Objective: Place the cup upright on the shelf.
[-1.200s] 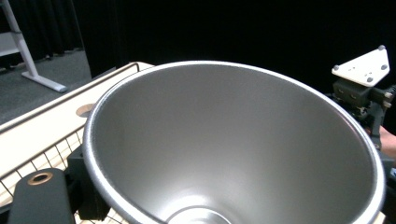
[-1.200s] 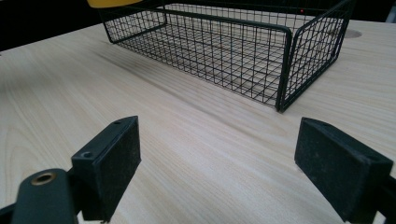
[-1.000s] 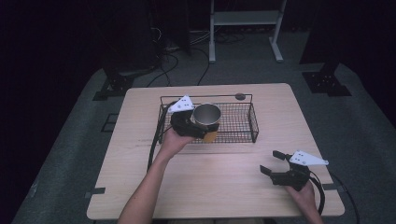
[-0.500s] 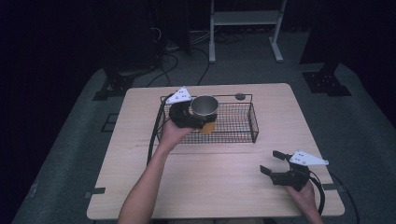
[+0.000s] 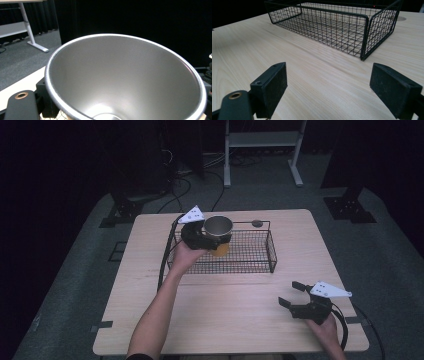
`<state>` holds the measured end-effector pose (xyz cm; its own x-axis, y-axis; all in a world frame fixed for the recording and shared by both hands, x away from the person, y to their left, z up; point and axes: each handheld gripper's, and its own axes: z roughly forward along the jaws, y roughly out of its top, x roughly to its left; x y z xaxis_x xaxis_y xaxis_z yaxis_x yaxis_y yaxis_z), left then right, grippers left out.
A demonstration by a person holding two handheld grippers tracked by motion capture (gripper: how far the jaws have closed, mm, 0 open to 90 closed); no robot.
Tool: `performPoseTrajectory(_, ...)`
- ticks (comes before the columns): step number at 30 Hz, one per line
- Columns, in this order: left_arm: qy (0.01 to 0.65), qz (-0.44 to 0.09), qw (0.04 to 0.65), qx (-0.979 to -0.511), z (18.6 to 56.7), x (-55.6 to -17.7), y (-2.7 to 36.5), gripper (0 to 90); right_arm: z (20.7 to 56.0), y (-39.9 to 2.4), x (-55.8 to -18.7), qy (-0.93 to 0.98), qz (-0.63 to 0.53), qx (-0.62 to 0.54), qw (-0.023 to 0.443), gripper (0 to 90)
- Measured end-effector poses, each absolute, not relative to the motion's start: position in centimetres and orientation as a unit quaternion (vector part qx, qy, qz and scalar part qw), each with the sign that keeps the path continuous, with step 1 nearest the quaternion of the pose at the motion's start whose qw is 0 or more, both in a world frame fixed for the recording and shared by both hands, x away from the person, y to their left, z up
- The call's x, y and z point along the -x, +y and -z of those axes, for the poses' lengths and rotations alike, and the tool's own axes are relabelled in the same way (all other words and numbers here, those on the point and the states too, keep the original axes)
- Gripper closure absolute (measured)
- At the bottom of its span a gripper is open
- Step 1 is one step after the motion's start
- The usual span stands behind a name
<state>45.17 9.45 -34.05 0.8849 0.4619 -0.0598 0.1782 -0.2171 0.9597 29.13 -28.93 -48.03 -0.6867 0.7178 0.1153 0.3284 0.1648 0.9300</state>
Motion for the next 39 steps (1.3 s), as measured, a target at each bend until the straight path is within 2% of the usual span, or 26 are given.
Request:
performPoseTrajectory(15,0.21,-0.123,0.585,-0.774,33.4,-47.0,8.7,12.4,48.0,-29.0,-29.1,0.741,-0.542,-0.353,0.18,13.4)
performPoseTrajectory(39,0.227,-0.11,0.57,-0.782,37.0,-49.3,8.7,12.0,48.0,-29.0,-29.1,0.741,-0.543,-0.352,0.179,13.4)
